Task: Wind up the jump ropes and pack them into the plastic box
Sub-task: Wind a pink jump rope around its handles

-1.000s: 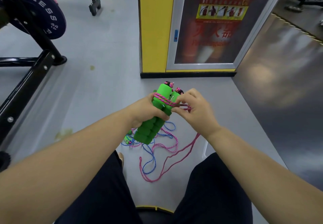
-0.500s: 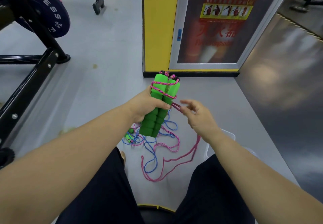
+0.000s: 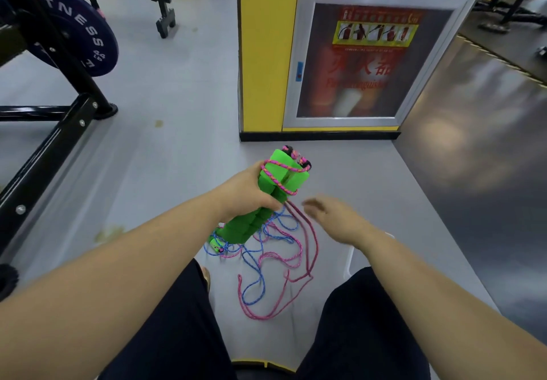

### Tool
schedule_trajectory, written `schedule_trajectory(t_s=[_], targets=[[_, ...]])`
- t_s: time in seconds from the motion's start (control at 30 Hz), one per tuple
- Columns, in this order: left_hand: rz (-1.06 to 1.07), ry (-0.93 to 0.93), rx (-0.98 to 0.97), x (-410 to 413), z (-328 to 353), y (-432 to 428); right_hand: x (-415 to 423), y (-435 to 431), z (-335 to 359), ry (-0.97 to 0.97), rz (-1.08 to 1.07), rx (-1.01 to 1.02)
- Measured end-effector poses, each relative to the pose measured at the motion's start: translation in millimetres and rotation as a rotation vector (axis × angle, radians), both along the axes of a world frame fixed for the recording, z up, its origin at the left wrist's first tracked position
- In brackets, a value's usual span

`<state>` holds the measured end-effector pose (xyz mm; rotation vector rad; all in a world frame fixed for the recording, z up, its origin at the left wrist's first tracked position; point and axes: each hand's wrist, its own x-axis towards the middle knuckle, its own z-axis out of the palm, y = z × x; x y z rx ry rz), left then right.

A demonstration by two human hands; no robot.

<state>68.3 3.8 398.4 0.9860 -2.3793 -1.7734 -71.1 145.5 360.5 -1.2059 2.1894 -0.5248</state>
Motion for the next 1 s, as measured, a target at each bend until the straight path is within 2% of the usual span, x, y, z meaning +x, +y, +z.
schedule_trajectory(t_s=[0.1, 0.13, 0.17, 0.27, 0.37, 0.43, 0.5, 0.57, 0.7, 0.83, 0.9, 0.93, 1.0], targets=[[-0.131, -0.056, -0.204, -3, 6, 3, 0, -9, 35, -0.697, -0.239, -0.523], [-0.165, -0.071, -0.248, -4, 7, 5, -2, -12, 44, -0.85, -0.231, -0.593], [-0.197, -0.084, -0.281, -6, 9, 6, -1, -14, 52, -0.887, -0.164, -0.59], [-0.253, -0.123, -0.372, -9, 12, 10, 2, -17, 61, -0.631, 0.041, -0.434], [-0.262, -0.12, -0.356, -8, 14, 13, 2, -18, 53, -0.553, 0.015, -0.412], [-0.262, -0.09, -0.277, -7, 14, 14, 3, -18, 49, -0.483, -0.02, -0.425], [-0.272, -0.075, -0.213, -7, 14, 15, 4, -17, 47, -0.518, -0.058, -0.447], [-0.281, -0.077, -0.2, -7, 14, 15, 2, -16, 44, -0.634, -0.057, -0.436], [-0.317, -0.08, -0.178, -8, 16, 15, -5, -10, 34, -1.103, -0.018, -0.405], [-0.319, -0.042, -0.088, -7, 23, 14, -6, -3, 18, -1.302, 0.083, -0.425], [-0.287, 0.007, -0.011, -7, 28, 13, -5, -1, 12, -1.313, 0.109, -0.383], [-0.268, 0.026, 0.01, -7, 30, 13, -2, 0, 9, -1.25, 0.11, -0.344], [-0.217, 0.049, -0.009, -8, 33, 10, 6, -1, 5, -0.959, 0.064, -0.27]])
